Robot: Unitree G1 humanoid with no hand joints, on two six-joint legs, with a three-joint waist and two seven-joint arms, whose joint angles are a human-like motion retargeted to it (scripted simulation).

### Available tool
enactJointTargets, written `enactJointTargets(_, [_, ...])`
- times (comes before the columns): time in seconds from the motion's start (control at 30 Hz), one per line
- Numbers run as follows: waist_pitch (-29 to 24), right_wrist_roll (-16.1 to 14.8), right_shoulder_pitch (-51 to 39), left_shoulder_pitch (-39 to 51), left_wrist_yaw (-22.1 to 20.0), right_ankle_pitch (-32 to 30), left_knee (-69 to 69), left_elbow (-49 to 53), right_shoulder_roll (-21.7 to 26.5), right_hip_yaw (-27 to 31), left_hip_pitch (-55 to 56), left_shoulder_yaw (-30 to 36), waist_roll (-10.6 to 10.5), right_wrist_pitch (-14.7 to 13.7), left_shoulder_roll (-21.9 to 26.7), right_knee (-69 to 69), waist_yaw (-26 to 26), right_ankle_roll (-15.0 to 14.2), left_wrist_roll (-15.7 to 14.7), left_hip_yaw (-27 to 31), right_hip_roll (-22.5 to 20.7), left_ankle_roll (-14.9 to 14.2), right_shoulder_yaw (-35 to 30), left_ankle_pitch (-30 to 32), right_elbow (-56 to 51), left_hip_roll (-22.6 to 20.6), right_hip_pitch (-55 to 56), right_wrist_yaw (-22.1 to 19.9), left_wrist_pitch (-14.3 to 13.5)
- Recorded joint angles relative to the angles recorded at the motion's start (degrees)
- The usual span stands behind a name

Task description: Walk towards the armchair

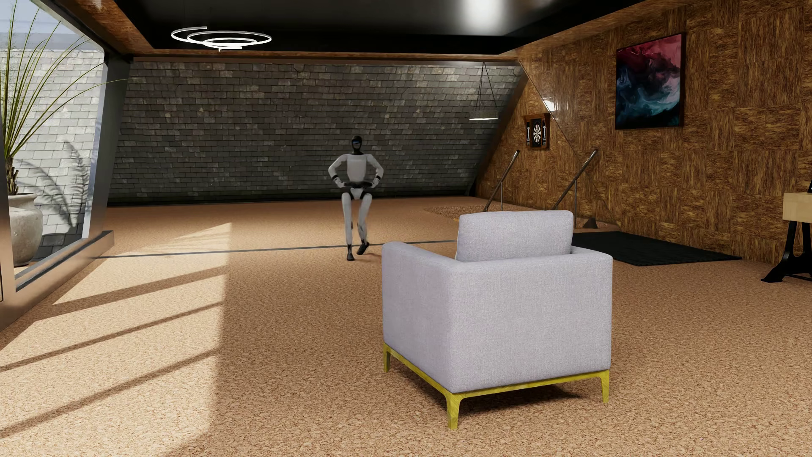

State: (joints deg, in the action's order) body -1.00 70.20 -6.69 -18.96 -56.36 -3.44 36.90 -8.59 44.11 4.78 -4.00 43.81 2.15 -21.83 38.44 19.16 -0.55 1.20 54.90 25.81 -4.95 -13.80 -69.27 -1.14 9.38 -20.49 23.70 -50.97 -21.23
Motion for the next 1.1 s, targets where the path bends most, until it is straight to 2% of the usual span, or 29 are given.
enactJointTargets(0.03, [0.02, -0.79, -0.29, 0.13, 0.24, 2.47, 8.52, -0.45, -0.53, -3.24, 3.63, 0.72, -0.87, 0.0, 1.85, 1.68, 1.38, 0.58, 0.36, -7.45, 0.56, -0.38, -0.08, 4.69, 0.01, 0.19, -0.76, 0.73, -0.59])
enactJointTargets(0.07, [-0.07, -1.01, -0.5, 0.93, 0.24, 4.84, 17.47, -0.64, -1.04, -6.86, 9.25, 2.27, -1.74, -0.03, 3.86, 3.19, 3.1, 1.11, -0.14, -15.42, 1.2, -0.4, 0.26, 11.98, -0.28, 3.14, -1.5, 1.03, -1.17])
enactJointTargets(0.1, [-0.13, -0.66, -0.74, 2.16, -0.04, 6.8, 24.62, -0.47, -1.51, -9.99, 14.48, 4.17, -2.78, -0.19, 5.08, 3.92, 4.36, 1.51, -1.33, -18.99, 1.42, -0.4, 0.85, 16.49, -0.56, 7.32, -2.52, 0.78, -1.42])
enactJointTargets(0.13, [-0.19, -0.15, -1.07, 3.31, -0.11, 8.56, 30.04, 0.3, -1.86, -12.47, 19.13, 5.41, -3.91, -0.55, 5.33, 4.44, 5.17, 1.77, -2.69, -21.76, 1.24, -0.4, 1.38, 13.23, -0.57, 12.89, -3.62, 0.17, -1.21])
enactJointTargets(0.17, [-0.27, -0.1, -1.31, 3.9, -0.07, 10.4, 33.44, 1.33, -2.06, -14.13, 23.12, 5.83, -5.02, -1.05, 5.36, 5.23, 5.38, 1.98, -3.36, -22.75, 0.62, -0.43, 1.49, 7.32, -0.21, 17.49, -4.63, -0.3, -0.66])
enactJointTargets(0.2, [-0.36, -0.93, -1.25, 3.99, -0.1, 12.14, 34.86, 2.21, -2.05, -14.94, 26.39, 5.97, -5.98, -1.6, 5.53, 5.82, 5.11, 2.12, -3.08, -22.78, -0.08, -0.41, 1.18, 3.9, 0.46, 20.68, -5.84, -0.16, -0.06])
enactJointTargets(0.3, [-0.73, -5.1, -0.08, 2.85, -0.06, 16.87, 29.19, 4.61, -1.66, -15.67, 34.78, 4.93, -7.36, -1.89, 6.79, 7.41, 3.66, 2.11, -0.59, -21.8, -1.26, 1.2, -0.03, -6.16, 1.72, 22.79, -9.22, 1.71, 1.5])
enactJointTargets(0.37, [-1.01, -5.81, 0.0, 1.23, -0.07, 18.68, 18.85, 6.19, -1.16, -14.64, 38.92, 2.51, -7.37, -1.22, 5.22, 6.53, 2.55, 1.81, 0.59, -24.79, -1.42, 7.2, -1.19, -8.27, 1.24, 26.68, -11.95, 1.45, 2.43])
enactJointTargets(0.43, [-1.15, -5.2, 0.43, -0.09, -0.08, 19.74, 3.5, 5.82, -0.82, -12.9, 40.33, -0.44, -6.99, -1.44, 2.33, 4.78, 1.55, 1.34, 1.63, -29.7, -1.47, 12.49, -1.26, -6.02, 0.99, 29.78, -14.75, 1.19, 2.19])
enactJointTargets(0.5, [-0.96, -5.56, 0.7, -1.32, -0.11, 20.05, -14.7, 5.16, -0.6, -10.85, 38.99, -2.65, -6.14, -1.3, 0.36, 2.25, 0.82, 0.83, 2.77, -27.84, -1.12, 9.5, -1.48, -2.1, 0.9, 27.89, -17.94, 1.09, 1.52])
enactJointTargets(0.53, [-0.76, -6.11, 1.13, -1.38, -0.1, 20.1, -21.34, 4.76, -0.5, -9.83, 37.65, -3.18, -5.64, -0.92, -0.22, 0.98, 0.64, 0.55, 3.48, -25.58, -0.73, 9.2, -1.42, 0.49, 0.8, 26.49, -19.78, 1.16, 1.08])
enactJointTargets(0.57, [-0.55, -6.79, 1.77, -1.01, -0.11, 20.41, -22.52, 4.59, -0.36, -8.78, 36.46, -3.48, -5.16, -0.45, -0.64, 0.28, 0.59, 0.15, 4.29, -25.16, -0.24, 7.89, -1.07, 4.58, 0.59, 25.91, -21.65, 1.36, 0.45])
enactJointTargets(0.6, [-0.37, -7.36, 2.62, -0.3, -0.05, 20.14, -20.59, 5.13, -0.28, -7.89, 35.69, -3.71, -4.7, 0.01, -1.02, 0.58, 0.59, -0.56, 4.99, -26.24, 0.33, 7.76, -0.27, 8.08, 0.3, 25.93, -23.22, 1.66, -0.37])
enactJointTargets(0.67, [-0.08, -6.68, 4.89, 1.09, -0.09, 17.7, -15.05, 6.71, -0.11, -6.87, 34.94, -3.27, -3.52, 0.43, -1.53, 2.41, 0.31, -0.72, 4.97, -27.98, 2.18, 10.85, 2.72, 5.24, -0.15, 24.95, -25.72, 2.89, -1.62])
enactJointTargets(0.73, [0.32, -5.5, 6.48, 1.1, -0.11, 11.2, -14.59, 6.27, 0.33, -5.76, 31.51, -2.45, -2.21, -0.75, -1.16, 5.95, 0.1, -0.36, 4.51, -30.32, 4.53, 11.85, 4.84, 1.87, -0.38, 23.84, -26.11, 4.96, -1.1])
enactJointTargets(0.8, [0.63, -8.41, 7.05, 0.91, -0.09, 3.18, -16.19, 5.2, 1.28, -5.1, 27.36, -2.3, -0.92, -2.22, -1.48, 13.59, -0.21, -1.57, 4.64, -33.23, 7.43, 12.69, 4.88, -0.73, -0.4, 22.63, -23.65, 6.62, -0.84])
enactJointTargets(0.87, [0.51, -9.26, 6.5, 1.13, -0.07, -4.74, -15.38, 4.38, 3.09, -5.63, 24.75, -1.97, 0.5, -1.36, -2.3, 28.03, -0.62, -6.28, 4.54, -36.13, 11.99, 13.39, 4.64, -4.1, -1.48, 20.92, -16.98, 6.61, -1.2])
enactJointTargets(0.9, [0.32, -8.46, 6.08, 1.01, -0.09, -8.22, -14.26, 4.48, 3.91, -5.68, 23.79, -1.87, 1.36, -0.75, -2.79, 36.14, -0.65, -6.3, 4.35, -37.45, 14.81, 13.81, 4.56, -6.03, -2.19, 19.78, -12.85, 6.31, -1.47])
enactJointTargets(0.93, [0.08, -7.71, 5.46, 1.75, -0.09, -7.89, -12.9, 4.89, 4.11, -5.42, 22.98, -0.97, 2.26, -0.75, -3.42, 43.17, -0.51, -5.8, 3.25, -38.49, 17.28, 14.22, 4.63, -7.9, -1.96, 18.56, -8.86, 5.61, -0.9])
enactJointTargets(0.97, [-0.19, -6.94, 5.54, 1.26, -0.07, -4.39, -11.58, 5.42, 4.27, -3.99, 22.05, -1.18, 3.04, -0.64, -3.8, 48.58, -0.27, -6.13, 2.7, -39.23, 17.29, 14.54, 5.09, -9.78, -2.27, 17.44, -4.96, 4.78, -1.12])
enactJointTargets(1.03, [-0.59, -5.87, 5.87, 0.32, -0.08, 0.26, -10.47, 5.46, 4.6, -2.02, 18.99, -1.01, 3.86, 0.08, -4.1, 51.96, -0.02, -6.72, 2.66, -40.19, 14.64, 14.89, 5.78, -13.11, -2.81, 16.14, 1.02, 3.12, -0.89])
enactJointTargets(1.1, [-0.83, -5.62, 6.42, -0.43, -0.1, 6.89, -10.53, 4.34, 4.7, -2.78, 15.33, -0.22, 4.02, 0.99, -3.33, 47.66, 0.12, -5.93, 2.91, -40.81, 13.15, 15.05, 6.07, -15.92, -2.83, 15.55, 5.93, 3.81, -0.49])
